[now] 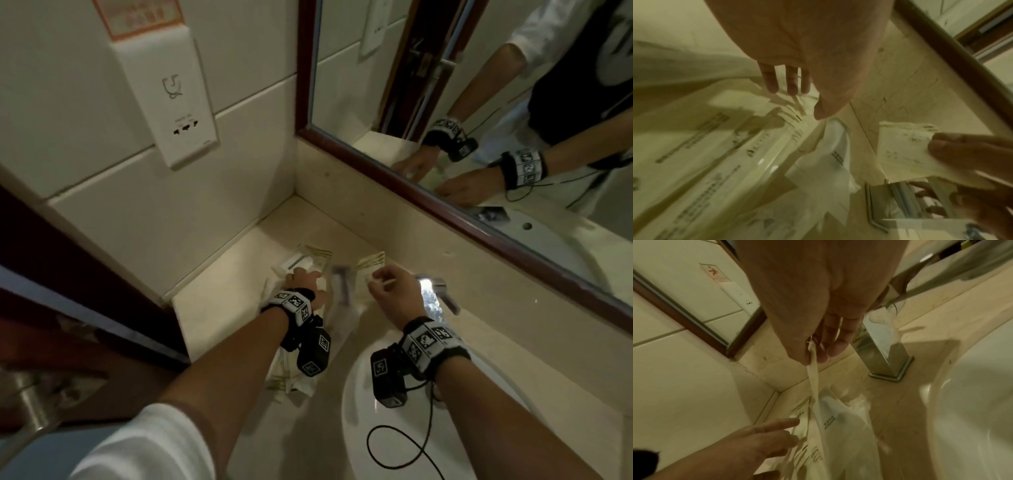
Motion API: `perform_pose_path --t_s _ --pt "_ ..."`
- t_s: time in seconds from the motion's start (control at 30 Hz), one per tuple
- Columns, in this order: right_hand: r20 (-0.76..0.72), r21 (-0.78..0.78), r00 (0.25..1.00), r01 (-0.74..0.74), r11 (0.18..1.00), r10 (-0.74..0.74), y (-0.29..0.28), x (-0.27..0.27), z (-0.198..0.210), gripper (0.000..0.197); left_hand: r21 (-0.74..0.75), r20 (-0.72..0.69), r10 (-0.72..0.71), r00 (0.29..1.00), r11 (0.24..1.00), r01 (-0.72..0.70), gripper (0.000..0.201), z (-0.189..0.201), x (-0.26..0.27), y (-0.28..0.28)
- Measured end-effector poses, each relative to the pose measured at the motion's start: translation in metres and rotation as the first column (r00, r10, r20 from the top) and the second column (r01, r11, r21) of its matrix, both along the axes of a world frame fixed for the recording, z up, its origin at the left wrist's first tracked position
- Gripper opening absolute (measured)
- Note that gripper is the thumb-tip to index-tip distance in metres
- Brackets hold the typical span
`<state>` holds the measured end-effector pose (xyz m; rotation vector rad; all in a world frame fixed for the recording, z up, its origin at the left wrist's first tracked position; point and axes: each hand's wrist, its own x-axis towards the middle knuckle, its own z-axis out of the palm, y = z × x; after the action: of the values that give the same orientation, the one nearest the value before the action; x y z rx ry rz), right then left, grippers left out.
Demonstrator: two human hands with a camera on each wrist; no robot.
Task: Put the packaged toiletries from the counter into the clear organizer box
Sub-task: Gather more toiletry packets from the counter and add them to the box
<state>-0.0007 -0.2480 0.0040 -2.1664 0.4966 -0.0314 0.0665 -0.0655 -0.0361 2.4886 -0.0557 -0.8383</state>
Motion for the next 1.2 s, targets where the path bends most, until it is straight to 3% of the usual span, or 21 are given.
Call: perform_pose_path --t_s 0.13,0.27,0.6,0.8,0.9,1.03,1.1,1.2 --pt "0.016 -0.009 1.000 -0.014 1.000 0.014 -0.002 0.005 0.001 0.009 0.161 0.046 -0.026 0.999 0.987 0.018 0.054 -0.007 0.003 -0.011" --pt "0.033 -0.024 0.998 -0.051 0.998 0.052 0.002 0.012 0.001 0.009 0.133 0.055 -0.049 0.997 0.990 0.041 0.041 -0.013 0.005 -0.014" --pt "-0.013 -0.040 0.991 -0.132 0.990 0.131 0.013 0.012 0.004 0.014 0.198 0.166 -0.130 0.977 0.976 0.097 0.050 -0.023 -0.003 -0.019" --pt "0.023 -0.063 0.993 -0.111 0.992 0.113 0.014 0.010 0.010 0.013 0.169 0.142 -0.120 0.983 0.981 0.096 0.054 -0.016 -0.003 -0.011" --pt "0.031 -0.077 0.994 -0.099 0.992 0.102 0.014 0.008 0.016 0.012 0.126 0.182 -0.067 0.981 0.991 0.044 0.050 -0.008 -0.003 -0.004" --pt "0.035 -0.064 0.995 -0.091 0.994 0.093 0.016 0.002 0.026 0.011 -0.047 0.329 0.082 0.941 0.996 -0.071 0.030 0.015 0.001 0.007" --pt "0.041 -0.055 0.995 -0.092 0.994 0.094 0.016 -0.002 0.032 0.012 -0.126 0.325 0.171 0.930 0.982 -0.137 0.025 0.026 0.003 0.011" --pt "0.077 -0.047 0.994 -0.079 0.996 0.083 0.013 -0.014 0.044 0.013 -0.243 0.263 0.248 0.933 0.952 -0.184 0.032 0.041 -0.002 0.013"
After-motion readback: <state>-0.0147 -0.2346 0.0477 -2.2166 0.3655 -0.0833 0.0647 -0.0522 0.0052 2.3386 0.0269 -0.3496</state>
